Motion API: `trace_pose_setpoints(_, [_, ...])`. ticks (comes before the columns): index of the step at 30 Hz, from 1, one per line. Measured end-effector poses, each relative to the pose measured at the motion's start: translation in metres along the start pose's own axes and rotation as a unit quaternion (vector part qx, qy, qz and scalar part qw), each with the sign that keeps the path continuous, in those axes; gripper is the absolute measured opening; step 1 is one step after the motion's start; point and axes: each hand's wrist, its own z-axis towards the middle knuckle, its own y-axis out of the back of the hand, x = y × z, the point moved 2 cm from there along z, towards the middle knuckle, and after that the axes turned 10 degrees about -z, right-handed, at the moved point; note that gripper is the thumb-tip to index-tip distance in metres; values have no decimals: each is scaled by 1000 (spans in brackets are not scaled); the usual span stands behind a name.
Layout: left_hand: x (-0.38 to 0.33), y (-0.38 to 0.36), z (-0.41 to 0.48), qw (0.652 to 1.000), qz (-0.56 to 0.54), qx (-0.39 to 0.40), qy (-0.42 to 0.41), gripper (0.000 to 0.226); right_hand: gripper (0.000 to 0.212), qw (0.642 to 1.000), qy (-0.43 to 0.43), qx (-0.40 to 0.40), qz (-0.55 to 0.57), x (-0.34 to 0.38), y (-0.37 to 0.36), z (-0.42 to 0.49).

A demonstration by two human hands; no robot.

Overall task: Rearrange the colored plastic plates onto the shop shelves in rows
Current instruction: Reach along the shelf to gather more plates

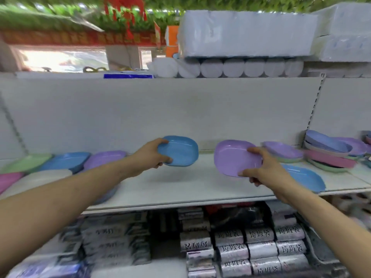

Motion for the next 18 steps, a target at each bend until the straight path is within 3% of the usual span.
trace_pose_setpoints(7, [21,111,-67,994,36,-106,7,67,79,996,57,73,11,70,-80,-5])
trace_pose_setpoints(18, [60,278,-161,983,39,-176,24,71,78,987,99,124,14,182,-205,-47])
